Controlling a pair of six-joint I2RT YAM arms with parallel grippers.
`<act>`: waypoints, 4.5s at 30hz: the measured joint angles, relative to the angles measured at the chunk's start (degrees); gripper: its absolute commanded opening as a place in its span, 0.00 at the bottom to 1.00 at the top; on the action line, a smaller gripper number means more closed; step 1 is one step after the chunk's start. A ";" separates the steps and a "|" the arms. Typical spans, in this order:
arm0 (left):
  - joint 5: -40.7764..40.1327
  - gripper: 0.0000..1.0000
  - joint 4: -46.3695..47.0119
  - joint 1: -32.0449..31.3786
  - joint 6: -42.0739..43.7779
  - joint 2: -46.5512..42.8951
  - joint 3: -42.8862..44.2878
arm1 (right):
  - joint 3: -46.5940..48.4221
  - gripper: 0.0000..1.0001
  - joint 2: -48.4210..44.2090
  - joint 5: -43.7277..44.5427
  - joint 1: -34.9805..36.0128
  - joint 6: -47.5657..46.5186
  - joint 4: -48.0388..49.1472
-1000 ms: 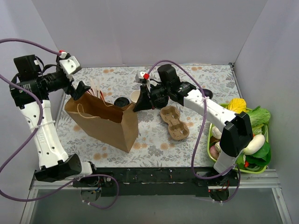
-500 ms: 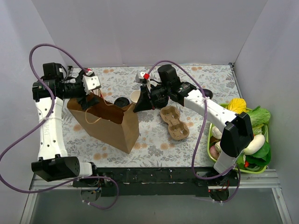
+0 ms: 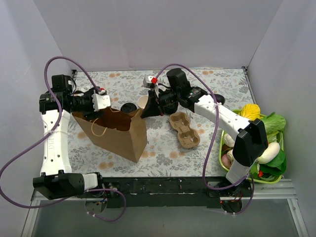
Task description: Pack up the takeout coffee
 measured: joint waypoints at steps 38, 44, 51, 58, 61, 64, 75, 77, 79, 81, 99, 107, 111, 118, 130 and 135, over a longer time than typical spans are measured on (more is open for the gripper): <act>-5.42 0.77 4.90 -0.35 -19.23 -6.36 4.59 | -0.20 0.03 -1.51 4.31 2.12 -1.57 -0.66; -4.44 0.76 1.07 -0.35 -9.05 -6.51 -0.59 | -0.20 0.03 -1.64 4.28 2.12 -2.43 -1.18; -3.39 0.73 0.72 -0.37 -2.64 -1.97 0.39 | -0.33 0.03 -1.68 4.26 2.12 -3.21 -1.18; -3.04 0.61 0.13 -1.40 2.29 -0.33 1.11 | -0.42 0.04 -1.77 4.33 2.12 -3.65 -1.18; -3.21 0.53 0.07 -3.08 3.48 -0.04 0.61 | -0.42 0.04 -1.77 4.55 2.12 -3.69 -1.18; -3.50 0.41 0.00 -5.42 3.23 -0.04 -0.09 | -0.42 0.04 -1.77 4.74 2.12 -3.65 -1.16; -6.08 0.00 -0.31 -6.82 -5.90 -2.89 -1.51 | 0.28 0.31 -1.31 7.21 2.10 -3.39 -1.18; -6.93 0.00 -0.26 -6.80 -8.20 -5.22 -2.25 | 0.28 0.40 -1.31 8.48 1.99 -3.19 -1.68; -7.65 0.00 -0.37 -6.80 -11.63 -7.93 -2.36 | 0.28 0.43 -1.57 10.78 1.79 -3.32 -3.02; -8.46 0.00 -0.04 -6.80 -15.96 -10.84 -2.36 | 0.22 0.43 -2.60 15.23 0.96 -3.56 -5.18; -11.93 0.00 4.94 -6.82 -42.73 -26.38 -10.75 | -27.87 0.34 -14.14 48.09 -13.75 -8.00 -22.53; -10.34 0.00 10.23 -6.82 -53.81 -27.58 -15.47 | -28.70 0.38 -13.90 47.95 -13.77 -5.77 -21.81; -9.35 0.00 12.09 -6.82 -57.68 -28.74 -16.35 | -28.57 0.40 -12.04 47.56 -13.77 -3.26 -20.57; -7.15 0.00 13.00 -6.67 -61.51 -29.57 -17.86 | -27.43 0.46 -7.63 46.21 -13.70 0.92 -19.69; -5.77 0.00 13.60 -5.42 -62.77 -30.14 -18.23 | -22.84 0.53 -2.82 46.12 -13.33 4.50 -18.75; -5.62 0.00 13.60 -5.14 -62.86 -30.25 -18.21 | -22.77 0.54 -1.29 46.12 -13.22 5.55 -18.67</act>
